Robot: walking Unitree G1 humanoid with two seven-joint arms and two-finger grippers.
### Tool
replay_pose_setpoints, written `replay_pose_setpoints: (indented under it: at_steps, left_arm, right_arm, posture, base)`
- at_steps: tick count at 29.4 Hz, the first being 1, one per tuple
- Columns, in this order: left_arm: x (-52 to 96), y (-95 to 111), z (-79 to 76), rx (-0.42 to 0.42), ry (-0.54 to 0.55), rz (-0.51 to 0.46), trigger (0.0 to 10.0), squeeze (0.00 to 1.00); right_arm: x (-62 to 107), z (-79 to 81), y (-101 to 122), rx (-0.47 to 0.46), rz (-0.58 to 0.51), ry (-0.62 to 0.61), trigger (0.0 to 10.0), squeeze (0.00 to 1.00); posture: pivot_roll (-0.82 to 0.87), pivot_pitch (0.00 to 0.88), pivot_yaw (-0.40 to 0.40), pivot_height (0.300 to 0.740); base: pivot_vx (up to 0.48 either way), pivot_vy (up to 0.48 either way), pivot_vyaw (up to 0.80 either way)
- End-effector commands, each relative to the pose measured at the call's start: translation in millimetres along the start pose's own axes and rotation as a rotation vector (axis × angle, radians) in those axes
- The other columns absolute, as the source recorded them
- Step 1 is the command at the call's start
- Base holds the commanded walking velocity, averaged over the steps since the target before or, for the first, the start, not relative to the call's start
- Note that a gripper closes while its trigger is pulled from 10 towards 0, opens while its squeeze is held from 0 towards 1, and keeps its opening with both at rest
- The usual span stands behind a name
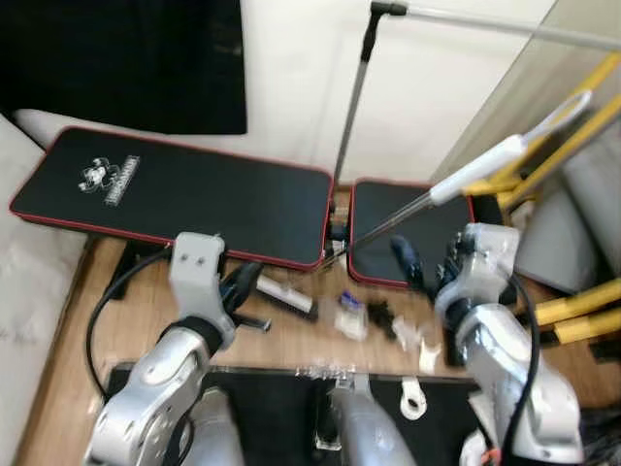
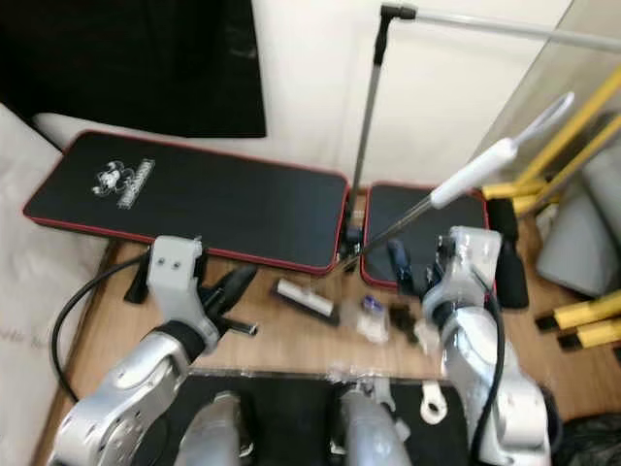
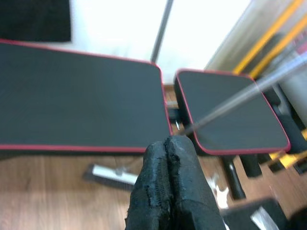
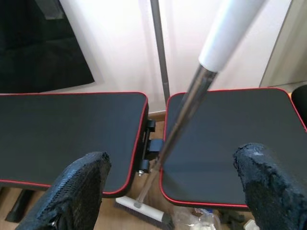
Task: Sweep floor
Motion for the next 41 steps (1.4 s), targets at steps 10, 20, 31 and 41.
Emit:
replay_pose_setpoints:
  at_steps: [10,20,31,41]
  left_arm:
    - [-13.5,-1.7,-10.5,-0.002,-0.054,-0.013,10.0,0.00]
    - [-20.2,-2.8,-14.7,-0.060,-0.075,-0.009,10.0,0.00]
    - [-39.9,6.4,-6.4,-0.026,-0.028,-0.071,10.0,0.00]
    - [-56.9,12.3,-2.8,-0.043,-0.011,-0.100,10.0,0.00]
  right_arm:
    - [5.9,-1.7,3.1,0.017,-0.013,-0.004,10.0,0.00]
    - [1.1,13.1,7.5,0.047,-0.024,0.085,10.0,0.00]
    - [-14.6,17.9,17.9,0.041,-0.064,0.109,10.0,0.00]
    - [-32.1,22.2,25.4,0.066,-0.089,0.136,10.0,0.00]
  posture:
    - [-0.18,0.131,-0.137,0.740]
    - [-0.17,0.109,-0.144,0.740]
    - [-0.17,0.043,-0.139,0.740]
    - [-0.16,0.006,-0.140,0.740]
  base:
    - [0.192,0.000,0.00]
    - [0.144,0.000,0.00]
    - [0.081,0.000,0.00]
    - [0.333,0.000,0.00]
Point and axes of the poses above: a point about 5 cm out from each wrist's last joint towards the gripper, its own x axis pointing back from the gripper into the wrist, its own y axis along the axis of the wrist's last joint, z = x × y, the point moved 4 cm from there along -x, pointing out of the wrist towards the gripper, and after that the axes turned 5 degrees about -x, right-handed, at the moved point
